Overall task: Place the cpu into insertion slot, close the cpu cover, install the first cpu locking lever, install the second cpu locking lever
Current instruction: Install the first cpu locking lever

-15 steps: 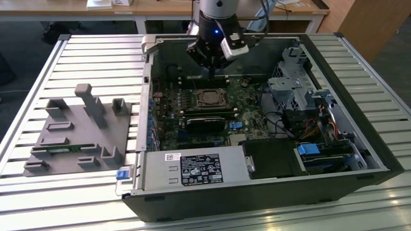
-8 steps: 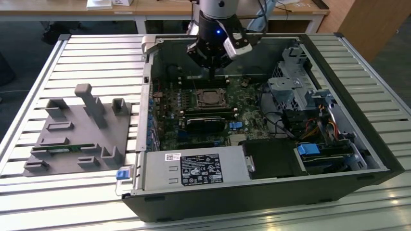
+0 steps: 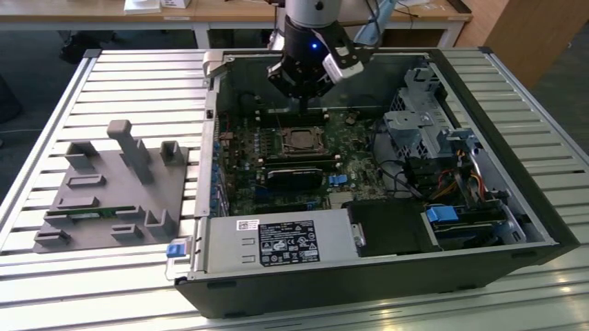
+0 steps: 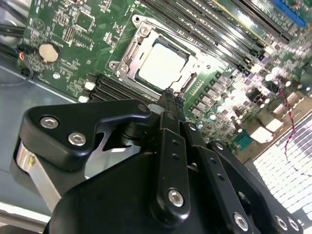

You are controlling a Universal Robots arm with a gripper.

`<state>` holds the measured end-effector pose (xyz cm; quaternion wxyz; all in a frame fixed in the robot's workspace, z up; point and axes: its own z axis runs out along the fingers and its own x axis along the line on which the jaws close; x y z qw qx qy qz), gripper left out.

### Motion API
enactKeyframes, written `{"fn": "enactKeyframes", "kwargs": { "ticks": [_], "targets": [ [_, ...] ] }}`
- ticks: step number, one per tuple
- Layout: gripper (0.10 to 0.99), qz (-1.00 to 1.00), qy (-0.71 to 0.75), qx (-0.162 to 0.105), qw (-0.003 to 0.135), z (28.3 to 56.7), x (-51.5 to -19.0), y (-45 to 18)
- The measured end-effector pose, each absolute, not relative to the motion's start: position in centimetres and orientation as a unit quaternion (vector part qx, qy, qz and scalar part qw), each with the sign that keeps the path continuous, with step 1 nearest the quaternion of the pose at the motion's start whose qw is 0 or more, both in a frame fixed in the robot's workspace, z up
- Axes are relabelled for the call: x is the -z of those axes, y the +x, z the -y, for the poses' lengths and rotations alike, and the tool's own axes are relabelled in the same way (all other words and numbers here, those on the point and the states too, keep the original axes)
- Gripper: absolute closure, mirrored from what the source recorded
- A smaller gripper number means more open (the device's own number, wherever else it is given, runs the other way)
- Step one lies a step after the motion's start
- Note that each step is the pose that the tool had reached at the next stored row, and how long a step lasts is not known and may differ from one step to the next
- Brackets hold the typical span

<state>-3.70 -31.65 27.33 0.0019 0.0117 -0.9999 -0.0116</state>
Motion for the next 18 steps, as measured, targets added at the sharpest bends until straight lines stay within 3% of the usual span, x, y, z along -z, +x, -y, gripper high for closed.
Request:
{"fn": "enactKeyframes", "kwargs": {
  "ticks": [11,18],
  "targets": [
    [0.98,0.999,0.021,0.036,-0.002,31.7,-26.9,-6.2],
    [0.98,0.999,0.021,0.037,-0.002,31.7,-26.4,-8.1]
  ]
}}
